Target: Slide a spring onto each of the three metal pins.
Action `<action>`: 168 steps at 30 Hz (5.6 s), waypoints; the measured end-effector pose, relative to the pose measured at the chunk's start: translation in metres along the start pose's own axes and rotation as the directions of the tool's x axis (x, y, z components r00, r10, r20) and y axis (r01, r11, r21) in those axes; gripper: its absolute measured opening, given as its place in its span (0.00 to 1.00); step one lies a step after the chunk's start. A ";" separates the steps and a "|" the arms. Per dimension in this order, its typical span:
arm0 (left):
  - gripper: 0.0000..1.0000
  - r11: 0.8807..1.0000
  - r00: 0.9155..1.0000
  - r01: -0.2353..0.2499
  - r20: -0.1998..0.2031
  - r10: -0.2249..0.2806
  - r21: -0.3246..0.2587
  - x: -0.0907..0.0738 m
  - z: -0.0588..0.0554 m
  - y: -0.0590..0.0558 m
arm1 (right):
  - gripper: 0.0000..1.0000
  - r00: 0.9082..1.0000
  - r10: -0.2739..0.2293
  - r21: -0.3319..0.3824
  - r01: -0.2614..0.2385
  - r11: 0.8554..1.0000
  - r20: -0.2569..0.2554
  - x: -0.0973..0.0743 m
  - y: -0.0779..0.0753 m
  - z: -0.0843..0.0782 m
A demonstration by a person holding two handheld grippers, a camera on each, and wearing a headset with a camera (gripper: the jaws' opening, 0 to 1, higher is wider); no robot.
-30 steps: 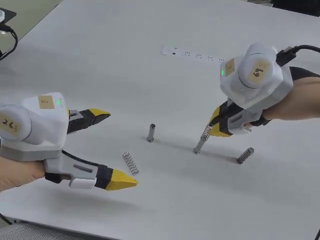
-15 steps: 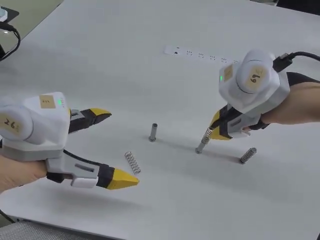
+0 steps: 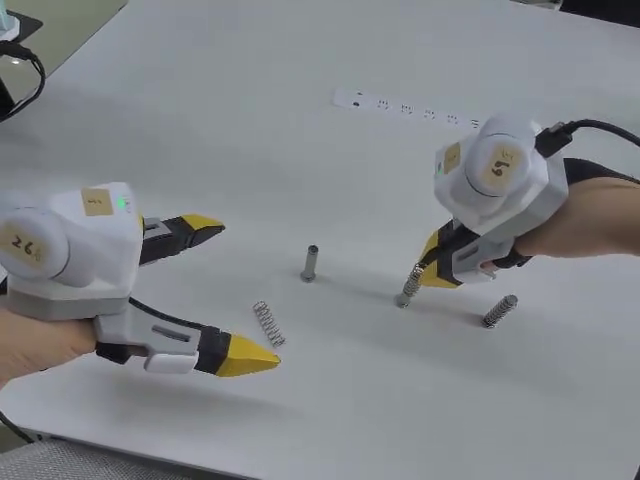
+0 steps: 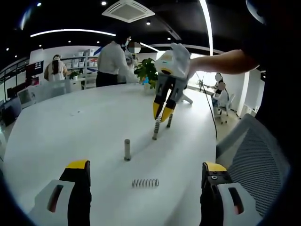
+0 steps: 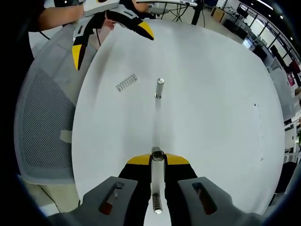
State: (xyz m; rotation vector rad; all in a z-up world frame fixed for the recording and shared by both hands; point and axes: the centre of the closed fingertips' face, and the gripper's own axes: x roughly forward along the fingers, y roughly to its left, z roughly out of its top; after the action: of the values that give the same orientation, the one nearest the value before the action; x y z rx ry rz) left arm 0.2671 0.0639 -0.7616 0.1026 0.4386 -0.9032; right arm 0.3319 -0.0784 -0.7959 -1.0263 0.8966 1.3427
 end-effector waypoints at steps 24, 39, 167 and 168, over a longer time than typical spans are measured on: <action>0.94 1.000 1.000 -0.001 -0.002 0.001 -0.008 0.000 0.000 0.003 | 0.07 1.000 0.027 0.042 -0.027 0.999 0.013 0.018 0.005 -0.007; 0.94 1.000 1.000 0.005 -0.006 -0.005 -0.001 0.000 0.001 0.001 | 0.08 0.999 0.034 0.013 -0.034 0.999 -0.013 0.016 0.004 -0.010; 0.93 0.999 0.999 -0.008 -0.048 0.009 0.031 -0.019 -0.003 0.008 | 0.29 0.932 -0.105 0.210 0.032 0.977 0.347 -0.026 0.062 0.048; 0.93 0.999 0.999 -0.008 -0.048 0.010 0.032 -0.020 -0.003 0.008 | 0.29 0.932 -0.104 0.208 0.031 0.978 0.347 -0.025 0.062 0.049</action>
State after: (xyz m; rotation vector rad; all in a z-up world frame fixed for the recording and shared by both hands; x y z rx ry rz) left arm 0.2614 0.0840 -0.7573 0.1559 0.4687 -0.9005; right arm 0.2664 -0.0427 -0.7606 -0.6253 0.6967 1.2982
